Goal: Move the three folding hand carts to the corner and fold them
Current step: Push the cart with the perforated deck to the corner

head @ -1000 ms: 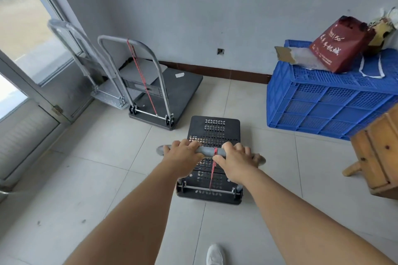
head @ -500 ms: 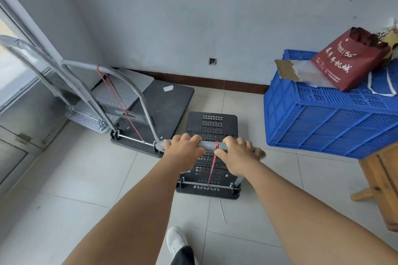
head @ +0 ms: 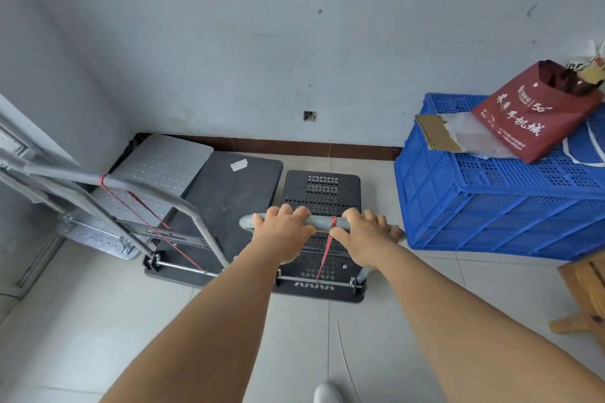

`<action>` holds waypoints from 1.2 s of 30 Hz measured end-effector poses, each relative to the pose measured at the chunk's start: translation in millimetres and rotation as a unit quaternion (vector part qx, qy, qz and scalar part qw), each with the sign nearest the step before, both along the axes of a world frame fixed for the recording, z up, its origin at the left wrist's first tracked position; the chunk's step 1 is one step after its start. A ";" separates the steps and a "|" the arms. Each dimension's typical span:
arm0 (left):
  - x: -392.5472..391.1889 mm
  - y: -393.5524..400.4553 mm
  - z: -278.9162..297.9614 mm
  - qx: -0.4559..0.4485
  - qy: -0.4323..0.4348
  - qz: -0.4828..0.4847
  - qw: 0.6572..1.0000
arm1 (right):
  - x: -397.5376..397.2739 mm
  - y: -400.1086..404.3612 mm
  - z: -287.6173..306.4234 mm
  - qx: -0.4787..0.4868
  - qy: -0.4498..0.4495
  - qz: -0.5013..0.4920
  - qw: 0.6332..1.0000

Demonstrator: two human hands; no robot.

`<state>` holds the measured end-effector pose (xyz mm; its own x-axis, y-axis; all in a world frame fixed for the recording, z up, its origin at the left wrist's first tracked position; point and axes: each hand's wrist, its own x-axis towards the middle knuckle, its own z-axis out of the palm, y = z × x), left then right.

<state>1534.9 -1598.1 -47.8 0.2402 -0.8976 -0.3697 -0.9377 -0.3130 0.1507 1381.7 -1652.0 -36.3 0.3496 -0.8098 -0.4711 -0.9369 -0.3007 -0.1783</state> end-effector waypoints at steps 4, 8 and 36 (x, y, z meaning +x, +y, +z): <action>16.6 -28.0 -2.0 -0.025 0.014 0.013 0.999 | 13.7 -29.1 5.4 0.004 -0.011 0.003 1.000; 30.0 -48.3 1.2 -0.061 0.041 0.021 0.997 | 25.1 -53.4 9.4 0.010 -0.021 0.005 1.000; 309.6 109.2 98.1 -0.192 0.023 0.157 0.968 | 334.3 54.9 76.5 -0.069 -0.198 0.133 0.969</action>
<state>1844.6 -1488.9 50.3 0.5149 -0.8563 -0.0394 -0.7947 -0.4941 0.3527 1716.0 -1597.1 40.1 0.6851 -0.7127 -0.1506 -0.6897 -0.5681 -0.4490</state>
